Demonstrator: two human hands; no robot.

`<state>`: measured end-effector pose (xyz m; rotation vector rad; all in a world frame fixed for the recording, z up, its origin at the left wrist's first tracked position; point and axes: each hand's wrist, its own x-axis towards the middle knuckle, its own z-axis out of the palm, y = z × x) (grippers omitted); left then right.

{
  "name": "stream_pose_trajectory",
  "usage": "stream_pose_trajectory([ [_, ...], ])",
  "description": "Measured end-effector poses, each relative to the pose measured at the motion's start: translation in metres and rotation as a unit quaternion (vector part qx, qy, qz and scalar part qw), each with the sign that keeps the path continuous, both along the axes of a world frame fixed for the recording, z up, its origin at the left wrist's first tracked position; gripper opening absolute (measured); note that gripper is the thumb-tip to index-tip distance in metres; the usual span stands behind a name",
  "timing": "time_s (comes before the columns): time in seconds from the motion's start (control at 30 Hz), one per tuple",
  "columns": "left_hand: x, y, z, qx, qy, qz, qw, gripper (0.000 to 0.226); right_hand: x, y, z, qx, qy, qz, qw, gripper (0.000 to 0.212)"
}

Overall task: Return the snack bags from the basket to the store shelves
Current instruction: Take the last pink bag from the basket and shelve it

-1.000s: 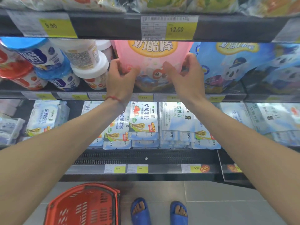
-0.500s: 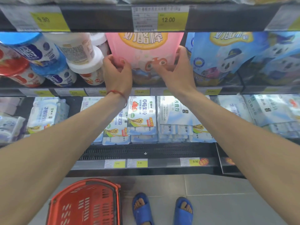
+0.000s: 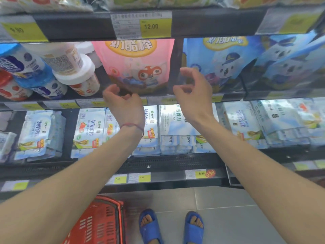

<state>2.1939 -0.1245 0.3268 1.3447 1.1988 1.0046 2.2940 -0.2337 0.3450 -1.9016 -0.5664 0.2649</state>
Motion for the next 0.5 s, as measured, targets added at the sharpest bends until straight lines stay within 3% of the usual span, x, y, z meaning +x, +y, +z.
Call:
stream_pose_trajectory([
  [0.13,0.018,-0.040,-0.006,0.022,0.056,-0.113,0.992,0.031,0.020,-0.037,-0.008,0.026,-0.005,-0.120,0.992,0.018],
  [0.3,0.073,-0.060,0.004,0.034,0.072,-0.263,0.961,0.041,0.069,-0.060,-0.005,0.086,0.070,-0.227,0.968,0.039],
  [0.4,0.103,-0.062,0.013,-0.010,0.042,-0.262,0.964,0.052,0.087,-0.063,0.002,0.116,0.078,-0.220,0.966,0.060],
  [0.5,0.125,-0.059,0.017,-0.053,0.013,-0.255,0.965,0.042,0.099,-0.059,0.009,0.141,0.071,-0.181,0.971,0.055],
])
